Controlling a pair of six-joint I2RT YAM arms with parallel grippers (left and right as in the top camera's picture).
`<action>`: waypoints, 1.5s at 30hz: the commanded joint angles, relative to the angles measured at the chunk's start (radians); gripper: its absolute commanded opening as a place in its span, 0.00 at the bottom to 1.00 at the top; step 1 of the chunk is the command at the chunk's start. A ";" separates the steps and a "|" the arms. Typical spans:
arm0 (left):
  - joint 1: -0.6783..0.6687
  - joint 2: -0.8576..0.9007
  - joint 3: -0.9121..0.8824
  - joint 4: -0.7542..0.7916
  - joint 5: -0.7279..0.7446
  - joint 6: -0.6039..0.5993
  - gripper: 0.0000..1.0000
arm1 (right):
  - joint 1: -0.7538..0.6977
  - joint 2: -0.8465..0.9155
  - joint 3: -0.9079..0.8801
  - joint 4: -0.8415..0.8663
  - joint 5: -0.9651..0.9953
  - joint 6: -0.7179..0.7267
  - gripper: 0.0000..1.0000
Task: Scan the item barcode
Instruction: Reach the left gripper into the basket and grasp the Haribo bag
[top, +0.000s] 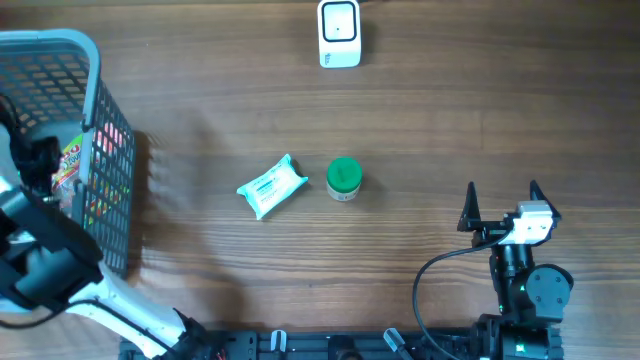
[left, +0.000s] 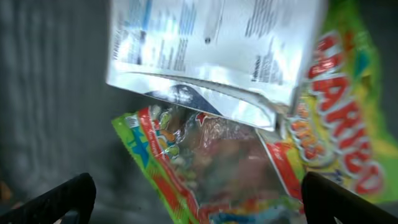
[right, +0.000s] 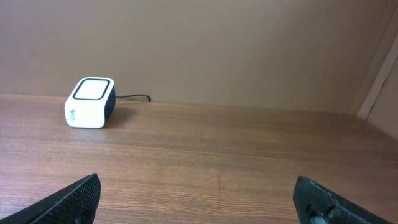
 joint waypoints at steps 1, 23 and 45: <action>-0.014 0.082 -0.011 0.006 0.038 -0.017 1.00 | 0.004 -0.004 -0.001 0.005 -0.016 -0.005 1.00; -0.093 -0.031 0.147 -0.086 0.008 0.014 0.04 | 0.004 -0.004 -0.001 0.005 -0.016 -0.005 1.00; -0.323 -0.810 0.156 -0.047 -0.076 -0.027 0.81 | 0.004 -0.004 -0.001 0.005 -0.016 -0.005 1.00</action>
